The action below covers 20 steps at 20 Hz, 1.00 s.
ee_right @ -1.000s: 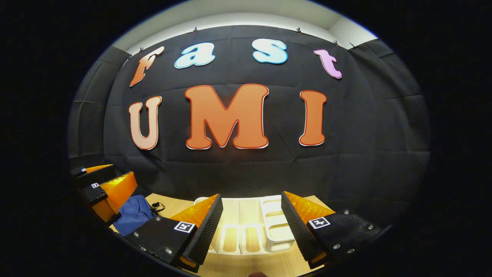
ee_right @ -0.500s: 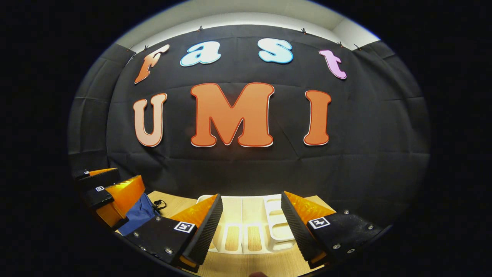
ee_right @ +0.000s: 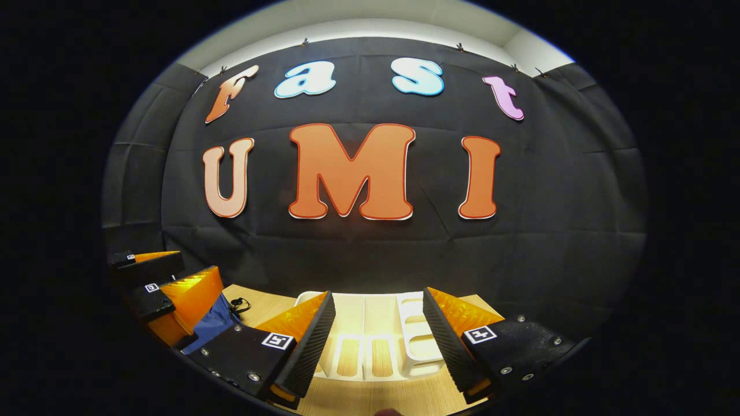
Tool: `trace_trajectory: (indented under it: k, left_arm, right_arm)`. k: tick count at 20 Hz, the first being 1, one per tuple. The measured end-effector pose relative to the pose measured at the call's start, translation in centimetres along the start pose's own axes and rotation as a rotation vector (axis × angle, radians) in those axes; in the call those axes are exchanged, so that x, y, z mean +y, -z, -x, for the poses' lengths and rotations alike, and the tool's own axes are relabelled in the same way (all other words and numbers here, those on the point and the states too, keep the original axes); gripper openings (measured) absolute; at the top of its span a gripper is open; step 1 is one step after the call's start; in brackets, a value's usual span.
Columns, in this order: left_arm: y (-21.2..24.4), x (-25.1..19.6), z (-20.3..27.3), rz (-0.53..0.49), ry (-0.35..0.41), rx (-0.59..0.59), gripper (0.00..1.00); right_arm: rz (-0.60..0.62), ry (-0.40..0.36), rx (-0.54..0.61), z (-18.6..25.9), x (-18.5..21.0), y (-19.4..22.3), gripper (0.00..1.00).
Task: Open the schoolbag, grab two books from the bookshelf and put them into the schoolbag.
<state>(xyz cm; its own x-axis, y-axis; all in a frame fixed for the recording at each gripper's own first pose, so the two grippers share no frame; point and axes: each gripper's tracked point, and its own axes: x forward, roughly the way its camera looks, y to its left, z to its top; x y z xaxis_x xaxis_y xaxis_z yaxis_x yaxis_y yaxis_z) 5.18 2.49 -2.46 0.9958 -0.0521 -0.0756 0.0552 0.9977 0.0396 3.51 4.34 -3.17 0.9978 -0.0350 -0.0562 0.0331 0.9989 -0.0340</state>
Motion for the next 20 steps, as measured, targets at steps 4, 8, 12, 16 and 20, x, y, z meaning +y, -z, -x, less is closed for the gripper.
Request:
trace_trajectory:
  k: [4,8,12,16,20]
  left_arm:
    - [0.4,0.2,0.0,-0.007,0.001,0.006,0.95]
    - [0.5,0.1,0.0,-0.014,0.005,0.005,0.94]
    - [0.3,0.1,0.1,-0.023,0.000,-0.005,0.94]
    - [0.7,0.0,0.1,-0.018,-0.001,-0.002,0.94]
    - [0.8,-0.9,0.1,-0.023,0.021,0.007,0.94]
  right_arm:
    - [0.008,0.000,-0.001,0.1,0.1,0.2,0.91]
    - [0.010,0.003,0.006,0.2,0.0,0.4,0.91]
    - [0.015,0.005,0.003,0.4,0.1,0.5,0.91]
    - [0.020,0.008,0.007,0.5,-0.2,0.8,0.91]
    - [0.018,0.011,0.011,0.5,-0.3,1.0,0.91]
